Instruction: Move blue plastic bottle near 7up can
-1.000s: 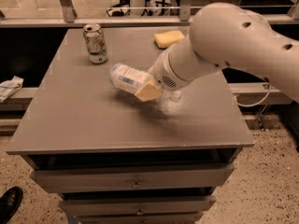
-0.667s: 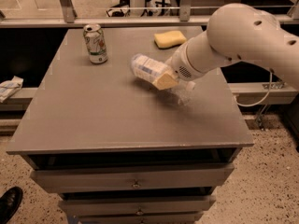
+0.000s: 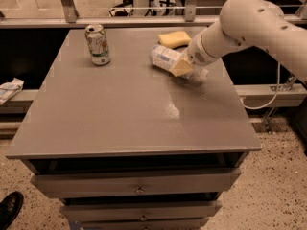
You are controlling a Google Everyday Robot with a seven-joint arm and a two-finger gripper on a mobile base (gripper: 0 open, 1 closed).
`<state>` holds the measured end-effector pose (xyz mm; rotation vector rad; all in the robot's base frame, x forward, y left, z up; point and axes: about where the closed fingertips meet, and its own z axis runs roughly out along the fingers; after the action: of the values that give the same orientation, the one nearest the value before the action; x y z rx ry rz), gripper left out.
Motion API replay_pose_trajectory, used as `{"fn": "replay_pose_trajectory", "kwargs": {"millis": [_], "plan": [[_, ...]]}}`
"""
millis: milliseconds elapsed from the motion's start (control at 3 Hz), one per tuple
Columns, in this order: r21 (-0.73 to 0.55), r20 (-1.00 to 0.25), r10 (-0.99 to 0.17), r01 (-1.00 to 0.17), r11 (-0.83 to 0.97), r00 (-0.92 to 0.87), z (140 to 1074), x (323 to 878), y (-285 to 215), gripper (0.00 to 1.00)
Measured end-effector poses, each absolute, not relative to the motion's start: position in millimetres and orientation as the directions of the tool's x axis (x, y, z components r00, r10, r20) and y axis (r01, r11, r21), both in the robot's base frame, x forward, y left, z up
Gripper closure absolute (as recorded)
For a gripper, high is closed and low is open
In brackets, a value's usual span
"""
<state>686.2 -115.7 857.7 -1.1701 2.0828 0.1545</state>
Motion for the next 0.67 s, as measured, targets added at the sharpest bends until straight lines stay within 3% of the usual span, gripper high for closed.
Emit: {"fn": "replay_pose_trajectory", "kwargs": {"millis": [667], "plan": [[-0.215,-0.624,-0.690,-0.769,0.602,-0.366,860,741,-154,1.00]]}}
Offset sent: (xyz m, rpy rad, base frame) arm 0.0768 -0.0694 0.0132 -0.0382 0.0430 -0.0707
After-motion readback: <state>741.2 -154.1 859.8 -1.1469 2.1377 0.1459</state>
